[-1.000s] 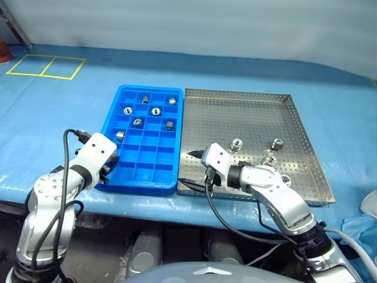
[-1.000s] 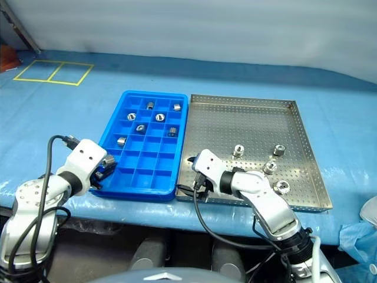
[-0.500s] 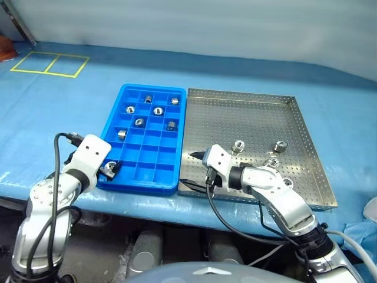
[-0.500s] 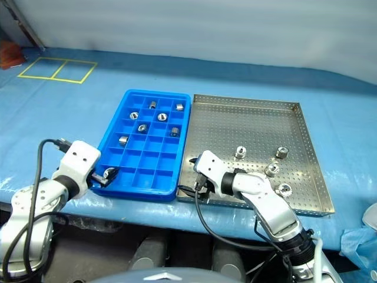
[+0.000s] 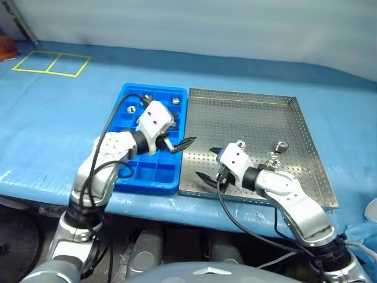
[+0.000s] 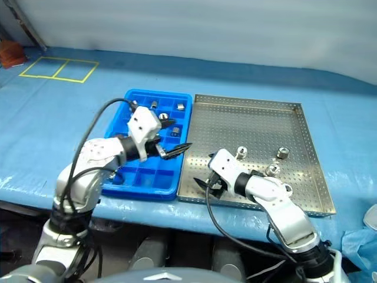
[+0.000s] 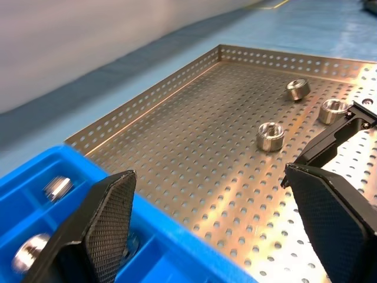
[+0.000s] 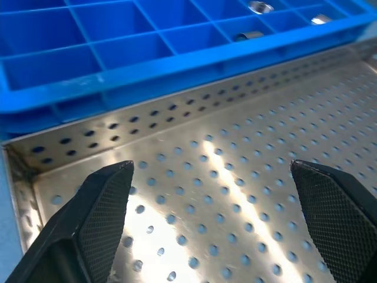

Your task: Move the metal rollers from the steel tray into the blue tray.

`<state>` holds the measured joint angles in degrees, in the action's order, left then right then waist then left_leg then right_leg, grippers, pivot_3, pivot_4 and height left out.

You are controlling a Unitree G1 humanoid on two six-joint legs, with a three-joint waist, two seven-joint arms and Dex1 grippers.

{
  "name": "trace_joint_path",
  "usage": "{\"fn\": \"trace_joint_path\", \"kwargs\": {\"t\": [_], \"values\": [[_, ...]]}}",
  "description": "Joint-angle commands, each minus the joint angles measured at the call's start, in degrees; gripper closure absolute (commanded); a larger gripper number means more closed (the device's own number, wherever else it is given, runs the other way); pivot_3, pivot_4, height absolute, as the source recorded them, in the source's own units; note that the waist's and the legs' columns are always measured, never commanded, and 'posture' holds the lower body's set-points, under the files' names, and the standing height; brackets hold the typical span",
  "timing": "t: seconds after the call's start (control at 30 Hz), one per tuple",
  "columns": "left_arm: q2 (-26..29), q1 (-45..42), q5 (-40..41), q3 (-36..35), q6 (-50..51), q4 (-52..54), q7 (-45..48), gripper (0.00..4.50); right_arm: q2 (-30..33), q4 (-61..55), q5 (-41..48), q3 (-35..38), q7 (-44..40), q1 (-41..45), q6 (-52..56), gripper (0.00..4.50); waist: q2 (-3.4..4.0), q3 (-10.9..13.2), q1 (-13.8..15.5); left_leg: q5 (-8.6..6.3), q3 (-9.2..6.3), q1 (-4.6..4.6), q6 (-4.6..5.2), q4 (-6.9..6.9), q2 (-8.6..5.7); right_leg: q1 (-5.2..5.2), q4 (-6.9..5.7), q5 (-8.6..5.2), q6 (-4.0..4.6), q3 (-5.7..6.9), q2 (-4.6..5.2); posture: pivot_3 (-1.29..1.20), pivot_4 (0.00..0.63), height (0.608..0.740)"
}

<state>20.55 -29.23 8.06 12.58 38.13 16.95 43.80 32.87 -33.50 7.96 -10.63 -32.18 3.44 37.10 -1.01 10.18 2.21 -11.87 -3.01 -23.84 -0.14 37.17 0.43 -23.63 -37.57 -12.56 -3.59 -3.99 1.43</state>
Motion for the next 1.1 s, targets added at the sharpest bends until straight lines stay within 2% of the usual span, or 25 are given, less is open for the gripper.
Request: {"fn": "trace_joint_path", "kwargs": {"t": [0.03,0.17,0.4,0.57,0.7,1.1], "values": [[-2.14,-4.85,-1.31,4.33,-8.24,-10.82,2.79,0.1,1.55,-5.41,-0.35,4.43,1.73,-3.01,2.11,0.0,0.01,0.0,-0.99,0.0,0.01,-0.01,0.0,-0.04,0.0,-0.02,0.03,0.0,0.0,-0.01,-0.01,-0.01,0.15,0.74],[-5.7,-9.69,-2.39,7.45,-14.31,-23.33,4.94,0.1,1.02,-8.25,-0.34,6.1,3.7,-6.75,4.71,0.0,0.02,-0.01,-2.93,-0.01,-0.02,-0.03,0.02,-0.12,0.03,-0.06,0.02,-0.01,0.0,0.0,-0.05,-0.08,0.15,0.74],[-11.56,-15.65,-6.26,12.05,-22.57,-41.35,7.36,0.1,-5.05,-7.62,-2.79,8.63,12.45,-9.71,8.43,0.0,0.02,-0.01,-6.51,-0.01,0.06,0.01,0.02,0.0,0.02,-0.04,-0.07,0.01,-0.09,-0.12,-0.07,-0.18,0.15,0.74],[-13.41,-17.8,-8.8,12.44,-26.14,-49.08,7.05,0.1,-5.96,-8.8,-3.22,8.91,13.7,-11.24,8.68,0.0,0.02,-0.01,-8.3,-0.01,0.11,0.05,0.02,0.0,0.02,-0.05,-0.1,0.03,-0.13,-0.2,-0.08,-0.2,0.15,0.74],[-14.05,-18.25,-9.32,11.63,-27.33,-50.69,7.34,0.1,-6.15,-8.8,-3.28,8.57,14.05,-11.59,8.48,0.0,0.02,-0.01,-9.49,-0.01,0.1,0.05,0.02,-0.05,0.02,-0.08,-0.11,0.03,-0.14,-0.21,-0.1,-0.2,0.15,0.74],[-13.12,-17.5,-10.26,10.11,-26.83,-49.08,6.66,0.1,-6.43,-7.13,-3.08,7.43,13.6,-9.56,7.98,0.0,0.02,-0.01,-9.82,-0.01,0.1,0.06,0.02,-0.04,0.02,-0.07,-0.12,0.05,-0.18,-0.24,-0.11,-0.18,0.15,0.74]]}}
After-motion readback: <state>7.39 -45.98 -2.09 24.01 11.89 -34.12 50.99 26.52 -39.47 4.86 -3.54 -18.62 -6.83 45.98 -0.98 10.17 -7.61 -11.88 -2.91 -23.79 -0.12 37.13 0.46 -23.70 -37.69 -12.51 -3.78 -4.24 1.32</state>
